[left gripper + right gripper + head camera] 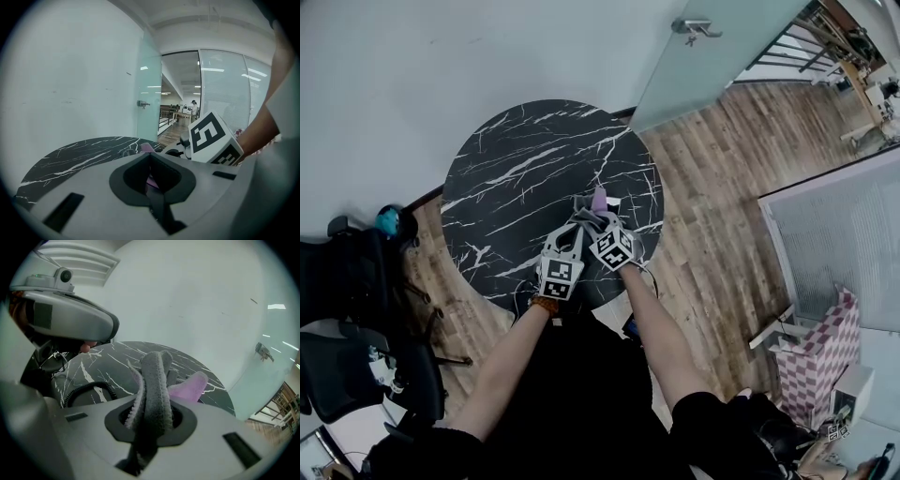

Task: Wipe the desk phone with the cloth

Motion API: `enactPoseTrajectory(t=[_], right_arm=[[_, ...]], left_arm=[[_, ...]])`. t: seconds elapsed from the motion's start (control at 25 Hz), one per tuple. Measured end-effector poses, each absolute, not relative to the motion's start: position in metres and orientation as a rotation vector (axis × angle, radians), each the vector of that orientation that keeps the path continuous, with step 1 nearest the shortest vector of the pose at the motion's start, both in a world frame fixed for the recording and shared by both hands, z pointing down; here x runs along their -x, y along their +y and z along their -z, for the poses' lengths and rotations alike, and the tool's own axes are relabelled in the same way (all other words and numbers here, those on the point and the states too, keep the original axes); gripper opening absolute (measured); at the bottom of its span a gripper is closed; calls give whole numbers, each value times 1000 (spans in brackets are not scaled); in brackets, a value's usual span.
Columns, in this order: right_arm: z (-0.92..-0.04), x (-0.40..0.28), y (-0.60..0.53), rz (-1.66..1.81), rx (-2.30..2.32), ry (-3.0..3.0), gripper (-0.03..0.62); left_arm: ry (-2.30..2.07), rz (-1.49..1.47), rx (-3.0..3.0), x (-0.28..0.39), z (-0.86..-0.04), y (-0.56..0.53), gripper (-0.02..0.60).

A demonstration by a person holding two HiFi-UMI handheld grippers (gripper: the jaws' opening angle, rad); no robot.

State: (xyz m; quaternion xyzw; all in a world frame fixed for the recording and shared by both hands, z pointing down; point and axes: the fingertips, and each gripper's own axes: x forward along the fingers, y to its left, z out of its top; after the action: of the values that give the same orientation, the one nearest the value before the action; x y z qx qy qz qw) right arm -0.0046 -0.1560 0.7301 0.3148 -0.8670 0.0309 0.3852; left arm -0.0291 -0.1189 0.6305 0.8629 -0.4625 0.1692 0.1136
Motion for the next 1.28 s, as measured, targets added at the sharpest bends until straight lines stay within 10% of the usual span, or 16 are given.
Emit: enactPoseTrajectory(t=[1.28], right_arm=[[-744, 11, -129, -64, -735, -2201, 55]], left_arm=[[-1359, -543, -2494, 33, -643, -115, 14]])
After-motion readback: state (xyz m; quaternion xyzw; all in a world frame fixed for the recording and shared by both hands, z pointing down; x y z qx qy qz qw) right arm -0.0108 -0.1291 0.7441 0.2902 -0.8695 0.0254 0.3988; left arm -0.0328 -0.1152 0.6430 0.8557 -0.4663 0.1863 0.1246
